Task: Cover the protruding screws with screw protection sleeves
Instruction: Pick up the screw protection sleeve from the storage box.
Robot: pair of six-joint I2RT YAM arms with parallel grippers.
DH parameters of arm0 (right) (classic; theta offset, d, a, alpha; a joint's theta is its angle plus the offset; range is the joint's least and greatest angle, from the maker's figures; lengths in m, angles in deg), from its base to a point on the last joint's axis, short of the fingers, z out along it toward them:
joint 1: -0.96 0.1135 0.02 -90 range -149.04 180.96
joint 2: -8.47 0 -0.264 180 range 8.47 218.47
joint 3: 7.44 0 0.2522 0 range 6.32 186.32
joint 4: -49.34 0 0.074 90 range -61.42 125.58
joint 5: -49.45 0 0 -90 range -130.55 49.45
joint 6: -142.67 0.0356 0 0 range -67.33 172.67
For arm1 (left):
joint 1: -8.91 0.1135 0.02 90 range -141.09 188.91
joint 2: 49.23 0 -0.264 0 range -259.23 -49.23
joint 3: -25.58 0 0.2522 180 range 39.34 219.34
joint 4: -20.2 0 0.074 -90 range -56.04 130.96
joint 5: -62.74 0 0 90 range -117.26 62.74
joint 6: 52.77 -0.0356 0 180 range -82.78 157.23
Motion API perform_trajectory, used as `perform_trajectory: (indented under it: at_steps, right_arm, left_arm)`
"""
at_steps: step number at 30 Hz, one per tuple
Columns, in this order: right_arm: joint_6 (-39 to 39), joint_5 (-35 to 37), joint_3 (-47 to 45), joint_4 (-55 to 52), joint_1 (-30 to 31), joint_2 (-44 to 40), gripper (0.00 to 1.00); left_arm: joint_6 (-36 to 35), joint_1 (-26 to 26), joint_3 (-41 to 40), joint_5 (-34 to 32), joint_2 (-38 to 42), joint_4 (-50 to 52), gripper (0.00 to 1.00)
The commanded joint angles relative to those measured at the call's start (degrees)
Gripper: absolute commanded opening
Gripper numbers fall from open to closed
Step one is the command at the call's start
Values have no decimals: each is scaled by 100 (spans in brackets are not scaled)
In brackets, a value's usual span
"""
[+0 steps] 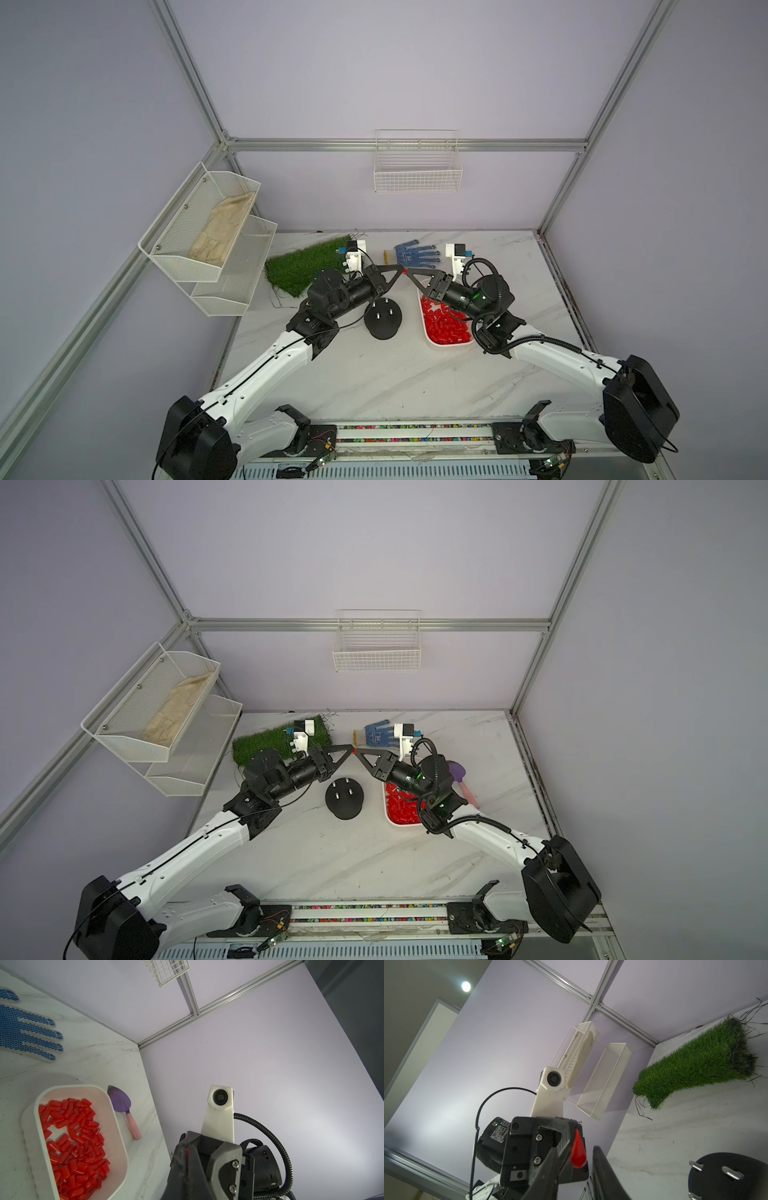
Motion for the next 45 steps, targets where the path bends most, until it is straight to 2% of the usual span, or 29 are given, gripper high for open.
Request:
perform_trajectory:
  at_steps: [1,15,28,30,31,34,38,41,45]
  right_arm:
    - [1,63,91,127,25,-134,28]
    - [-14,108,99,201,25,-58,22]
    - [-91,73,152,132,25,-10,8]
    - [-122,38,174,75,25,-8,7]
    - [-137,37,171,48,25,-9,7]
    - [-170,12,174,-89,21,-50,7]
    - [-245,-33,183,-322,3,-158,7]
    - [-362,-146,264,-627,-34,-206,7]
    - [-615,-327,373,-1138,-88,-299,6]
  left_arm:
    - [-1,-26,-166,31,105,-272,0]
    - [41,-24,-126,123,96,-292,0]
    - [60,-42,-132,156,130,-318,1]
    - [52,-41,-133,130,148,-318,6]
    - [42,-40,-142,117,161,-319,12]
    - [18,-44,-176,47,229,-288,39]
    - [-168,-18,-197,-194,445,-13,46]
    - [-354,41,-190,-392,662,382,46]
    - [-671,158,-58,-627,898,1269,48]
